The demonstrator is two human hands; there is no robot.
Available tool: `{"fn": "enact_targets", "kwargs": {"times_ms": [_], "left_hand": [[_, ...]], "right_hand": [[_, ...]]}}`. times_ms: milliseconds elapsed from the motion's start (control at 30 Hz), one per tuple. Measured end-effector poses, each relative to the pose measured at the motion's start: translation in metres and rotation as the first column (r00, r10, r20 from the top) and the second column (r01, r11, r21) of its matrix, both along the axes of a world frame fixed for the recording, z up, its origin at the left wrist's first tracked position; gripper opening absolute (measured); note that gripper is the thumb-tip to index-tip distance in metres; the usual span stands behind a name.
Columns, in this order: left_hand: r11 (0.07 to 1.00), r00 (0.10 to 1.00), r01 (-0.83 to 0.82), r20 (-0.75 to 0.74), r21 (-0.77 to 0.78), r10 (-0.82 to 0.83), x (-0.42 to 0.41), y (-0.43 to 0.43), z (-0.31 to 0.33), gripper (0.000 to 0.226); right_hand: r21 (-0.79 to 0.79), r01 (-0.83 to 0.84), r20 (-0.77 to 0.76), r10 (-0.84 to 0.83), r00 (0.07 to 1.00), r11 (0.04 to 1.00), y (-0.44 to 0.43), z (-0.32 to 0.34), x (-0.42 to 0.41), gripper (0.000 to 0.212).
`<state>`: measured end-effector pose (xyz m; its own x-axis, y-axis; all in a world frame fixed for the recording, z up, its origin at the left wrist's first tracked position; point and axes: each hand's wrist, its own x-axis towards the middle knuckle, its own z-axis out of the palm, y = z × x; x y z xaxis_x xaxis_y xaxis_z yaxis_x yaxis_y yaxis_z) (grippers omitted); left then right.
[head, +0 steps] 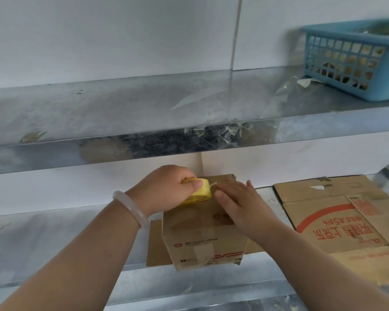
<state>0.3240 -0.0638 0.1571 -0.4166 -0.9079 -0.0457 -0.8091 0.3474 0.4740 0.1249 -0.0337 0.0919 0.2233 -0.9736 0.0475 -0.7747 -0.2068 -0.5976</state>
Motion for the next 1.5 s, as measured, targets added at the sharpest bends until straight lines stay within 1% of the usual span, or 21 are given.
{"fn": "enact_targets", "kwargs": {"times_ms": [67,100,167,233,300,367,467,533,633,700,833,933,967,1033,1100,1167,1267,1333,1433,1467,1500], "left_hand": [[1.0,1.0,0.0,0.021,0.014,0.0,-0.002,-0.001,0.001,0.033],[1.0,1.0,-0.004,0.028,0.022,0.004,-0.003,-0.001,0.002,0.034],[0.999,0.999,-0.025,0.036,0.035,0.024,-0.004,-0.003,0.004,0.039],[0.998,0.998,-0.041,0.045,0.047,0.039,-0.005,-0.004,0.004,0.041],[0.998,0.997,-0.041,0.069,0.05,0.037,-0.009,-0.004,0.003,0.041],[0.998,0.994,-0.042,0.102,0.039,0.037,-0.015,-0.005,0.003,0.041],[0.998,0.991,-0.05,0.129,0.029,0.046,-0.018,-0.005,0.002,0.041],[0.998,0.991,-0.053,0.127,0.026,0.05,-0.019,-0.007,0.002,0.043],[0.998,0.991,-0.058,0.123,0.03,0.053,-0.02,-0.009,0.003,0.044],[0.998,0.991,-0.054,0.124,0.042,0.049,-0.021,-0.012,0.005,0.045],[0.998,0.993,-0.043,0.115,0.05,0.037,-0.026,-0.014,0.005,0.057],[0.996,0.99,-0.044,0.137,0.074,0.034,-0.029,-0.016,0.003,0.058],[0.995,0.989,-0.047,0.142,0.087,0.034,-0.029,-0.016,0.003,0.057],[0.993,0.989,-0.062,0.136,0.098,0.048,-0.031,-0.017,0.001,0.057],[0.995,0.989,-0.071,0.135,0.076,0.06,-0.033,-0.018,0.0,0.059],[0.996,0.989,-0.074,0.131,0.049,0.067,-0.034,-0.018,0.0,0.057],[0.995,0.994,-0.099,0.058,0.026,0.097,-0.029,-0.017,-0.001,0.059],[0.993,0.992,-0.107,-0.059,0.054,0.11,-0.021,-0.014,-0.003,0.06],[0.981,0.945,-0.1,-0.291,0.169,0.146,-0.001,-0.009,-0.008,0.021],[0.972,0.925,-0.085,-0.346,0.218,0.158,0.006,-0.007,-0.011,0.016],[0.968,0.913,-0.074,-0.375,0.242,0.163,0.011,-0.006,-0.014,0.019]], "right_hand": [[0.049,0.086,0.251,-0.096,0.963,0.995,-0.003,0.008,0.012,0.036],[0.093,0.114,0.317,-0.138,0.938,0.989,-0.004,0.013,0.017,0.032],[0.138,0.161,0.334,-0.199,0.921,0.977,-0.006,0.021,0.022,0.028],[0.144,0.184,0.281,-0.218,0.934,0.972,-0.01,0.025,0.02,0.027],[0.206,0.201,0.247,-0.25,0.936,0.958,-0.014,0.029,0.016,0.025],[0.321,0.183,0.299,-0.283,0.911,0.929,-0.018,0.033,0.011,0.021],[0.456,0.078,0.457,-0.309,0.834,0.886,-0.018,0.038,0.005,0.018],[0.46,0.064,0.491,-0.314,0.812,0.885,-0.018,0.037,0.004,0.016],[0.395,0.098,0.519,-0.31,0.797,0.913,-0.017,0.035,0.002,0.013],[0.368,0.099,0.594,-0.316,0.74,0.925,-0.015,0.037,-0.001,0.013],[0.354,0.028,0.764,-0.307,0.567,0.935,-0.015,0.044,-0.009,0.015],[0.477,-0.064,0.82,-0.418,0.392,0.876,-0.014,0.042,-0.007,0.016],[0.502,-0.087,0.822,-0.444,0.358,0.86,-0.014,0.041,-0.006,0.017],[0.503,-0.091,0.815,-0.437,0.381,0.859,-0.017,0.039,-0.008,0.019],[0.466,-0.06,0.796,-0.389,0.464,0.883,-0.019,0.037,-0.009,0.021],[0.464,-0.031,0.782,-0.393,0.483,0.885,-0.019,0.03,-0.007,0.021],[0.509,-0.005,0.78,-0.459,0.426,0.861,-0.018,0.018,-0.003,0.016],[0.514,0.006,0.788,-0.476,0.39,0.858,-0.019,0.013,-0.002,0.015],[0.53,0.023,0.793,-0.505,0.34,0.848,-0.022,0.011,-0.005,0.013],[0.542,0.028,0.794,-0.522,0.312,0.84,-0.023,0.011,-0.007,0.013],[0.555,0.03,0.794,-0.54,0.281,0.832,-0.024,0.011,-0.008,0.015]]}}
